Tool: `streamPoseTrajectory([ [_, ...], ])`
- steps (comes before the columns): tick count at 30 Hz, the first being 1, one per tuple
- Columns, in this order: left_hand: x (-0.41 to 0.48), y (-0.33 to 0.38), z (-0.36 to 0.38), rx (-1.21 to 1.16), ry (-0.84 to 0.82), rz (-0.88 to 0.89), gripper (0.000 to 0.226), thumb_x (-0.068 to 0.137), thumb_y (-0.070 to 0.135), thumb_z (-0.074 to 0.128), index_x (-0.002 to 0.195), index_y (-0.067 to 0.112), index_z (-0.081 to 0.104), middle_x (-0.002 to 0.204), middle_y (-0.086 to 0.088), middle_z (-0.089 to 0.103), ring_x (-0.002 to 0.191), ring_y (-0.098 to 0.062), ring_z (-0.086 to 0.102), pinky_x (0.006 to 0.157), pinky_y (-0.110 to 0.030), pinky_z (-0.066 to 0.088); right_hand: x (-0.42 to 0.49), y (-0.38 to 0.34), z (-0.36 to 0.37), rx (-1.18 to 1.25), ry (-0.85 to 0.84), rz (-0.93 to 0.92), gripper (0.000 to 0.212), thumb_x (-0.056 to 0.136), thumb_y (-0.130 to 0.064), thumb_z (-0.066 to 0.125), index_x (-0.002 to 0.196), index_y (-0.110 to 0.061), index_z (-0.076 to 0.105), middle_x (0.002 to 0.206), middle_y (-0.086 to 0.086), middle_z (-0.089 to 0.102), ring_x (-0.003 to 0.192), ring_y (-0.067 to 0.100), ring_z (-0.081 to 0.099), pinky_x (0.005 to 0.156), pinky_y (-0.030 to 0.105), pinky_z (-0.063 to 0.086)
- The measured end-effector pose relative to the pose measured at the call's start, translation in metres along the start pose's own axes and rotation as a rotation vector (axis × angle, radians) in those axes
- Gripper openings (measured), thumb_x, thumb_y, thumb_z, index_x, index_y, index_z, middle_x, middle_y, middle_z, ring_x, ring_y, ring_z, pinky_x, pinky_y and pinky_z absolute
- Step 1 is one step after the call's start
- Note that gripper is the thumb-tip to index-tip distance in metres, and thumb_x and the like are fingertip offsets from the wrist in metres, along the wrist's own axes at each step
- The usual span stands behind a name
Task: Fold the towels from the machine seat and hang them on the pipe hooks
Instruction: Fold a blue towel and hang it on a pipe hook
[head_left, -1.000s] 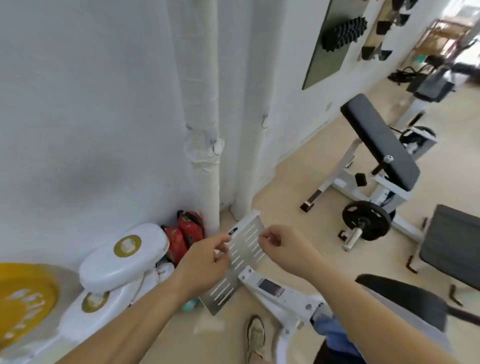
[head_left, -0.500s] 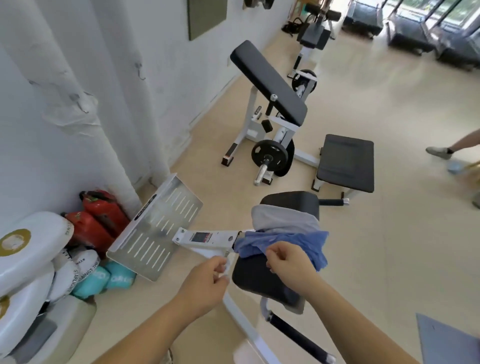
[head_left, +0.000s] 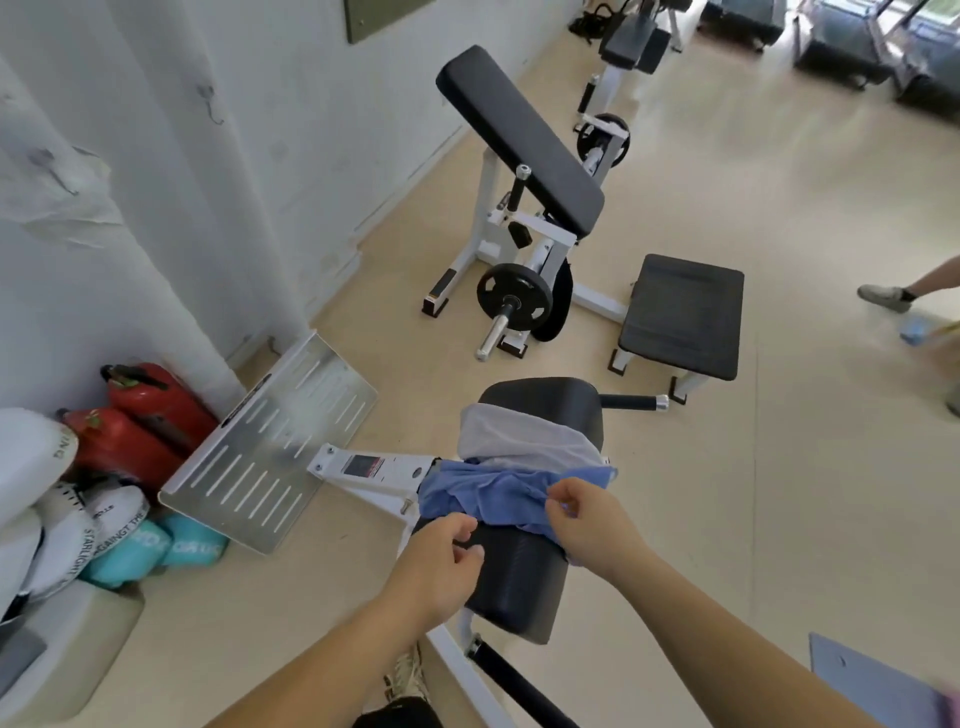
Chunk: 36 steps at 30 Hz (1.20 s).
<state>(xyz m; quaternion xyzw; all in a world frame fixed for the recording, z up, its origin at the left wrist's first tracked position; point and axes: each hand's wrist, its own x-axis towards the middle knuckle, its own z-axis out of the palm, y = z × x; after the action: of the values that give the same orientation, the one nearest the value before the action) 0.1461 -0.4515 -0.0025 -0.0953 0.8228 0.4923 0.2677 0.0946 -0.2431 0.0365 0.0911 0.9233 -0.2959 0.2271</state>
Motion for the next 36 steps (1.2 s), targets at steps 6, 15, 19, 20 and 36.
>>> streamPoseTrajectory([
  [6,0.088,0.009,0.018,0.074,-0.025,-0.003,0.040,0.101,0.028,0.054,0.140,0.018,0.051,0.132,0.003,0.058,0.123,-0.020,0.056,0.102,-0.028,0.044,0.046,0.001,0.006,-0.046,-0.115,-0.011,0.027,0.105,-0.045,0.044,0.114,-0.029,0.064,0.094,-0.012,0.066,0.079,0.004,0.063,0.073,0.022,0.049],
  [15,0.152,-0.009,0.052,0.088,-0.003,-0.197,0.031,0.095,0.030,0.062,0.123,0.020,0.060,0.108,-0.007,0.066,0.102,-0.028,0.065,0.091,-0.043,0.056,0.100,0.047,0.000,-0.181,-0.258,-0.054,0.025,0.103,-0.041,0.046,0.122,-0.033,0.060,0.105,-0.003,0.069,0.076,0.007,0.060,0.070,0.019,0.049],
  [19,0.152,-0.014,0.067,0.141,0.204,-0.201,0.009,0.092,0.026,0.063,0.094,0.030,0.070,0.109,-0.004,0.065,0.089,-0.019,0.064,0.081,-0.039,0.058,0.122,0.064,-0.007,-0.228,-0.336,-0.118,0.027,0.102,-0.036,0.046,0.124,-0.035,0.061,0.115,-0.007,0.067,0.088,0.011,0.060,0.082,0.023,0.048],
  [20,0.150,-0.010,0.069,0.135,0.258,-0.192,0.009,0.092,0.024,0.063,0.089,0.030,0.069,0.107,-0.002,0.065,0.086,-0.016,0.062,0.078,-0.035,0.056,0.126,0.066,-0.011,-0.238,-0.342,-0.147,0.026,0.102,-0.034,0.047,0.124,-0.034,0.062,0.115,-0.008,0.066,0.092,0.013,0.059,0.084,0.024,0.046],
  [36,-0.049,0.145,0.101,-0.119,0.758,0.021,0.012,0.099,0.024,0.057,0.095,0.034,0.062,0.083,0.010,0.066,0.074,-0.007,0.059,0.067,-0.015,0.046,0.105,0.060,-0.084,-0.414,-0.660,-0.681,0.016,0.094,-0.033,0.061,0.082,-0.023,0.061,0.073,-0.010,0.054,0.073,0.011,0.049,0.074,0.027,0.044],
])
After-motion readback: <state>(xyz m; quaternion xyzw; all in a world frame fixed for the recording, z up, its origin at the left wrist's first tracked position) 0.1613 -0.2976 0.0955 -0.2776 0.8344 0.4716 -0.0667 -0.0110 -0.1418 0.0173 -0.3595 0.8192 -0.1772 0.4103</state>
